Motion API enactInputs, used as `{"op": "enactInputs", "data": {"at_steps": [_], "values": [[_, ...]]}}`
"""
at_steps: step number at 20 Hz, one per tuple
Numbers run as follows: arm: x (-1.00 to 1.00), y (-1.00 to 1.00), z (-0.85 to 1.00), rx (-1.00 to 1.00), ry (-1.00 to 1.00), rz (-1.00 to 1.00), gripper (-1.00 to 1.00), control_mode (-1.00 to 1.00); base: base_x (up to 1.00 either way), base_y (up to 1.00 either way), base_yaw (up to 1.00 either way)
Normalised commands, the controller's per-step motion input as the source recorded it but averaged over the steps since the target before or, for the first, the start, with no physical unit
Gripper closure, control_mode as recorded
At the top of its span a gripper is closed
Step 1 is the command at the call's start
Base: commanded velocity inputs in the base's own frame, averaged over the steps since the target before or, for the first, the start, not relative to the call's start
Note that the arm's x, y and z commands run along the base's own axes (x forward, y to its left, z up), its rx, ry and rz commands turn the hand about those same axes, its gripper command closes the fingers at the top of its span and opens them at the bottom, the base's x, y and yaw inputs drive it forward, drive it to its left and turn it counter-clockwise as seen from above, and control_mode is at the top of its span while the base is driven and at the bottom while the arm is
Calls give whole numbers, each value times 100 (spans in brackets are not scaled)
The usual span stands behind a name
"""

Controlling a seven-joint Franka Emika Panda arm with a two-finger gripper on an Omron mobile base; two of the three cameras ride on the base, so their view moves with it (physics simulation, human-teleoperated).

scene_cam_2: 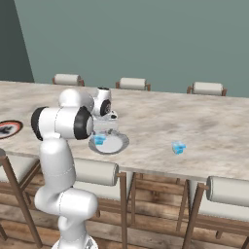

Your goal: Place two yogurt containers on each plate.

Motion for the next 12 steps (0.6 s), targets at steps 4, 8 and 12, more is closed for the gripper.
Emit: {"op": "enactInputs", "data": {"at_steps": [4, 8, 12], "values": [[-6, -29, 78, 1, -1, 0, -100, -100, 0, 0, 0], [-6, -28, 71, 0, -3, 1, -100, -100, 0, 0, 0], [0, -64, 28, 0, 0, 0, -100, -100, 0, 0, 0]]}}
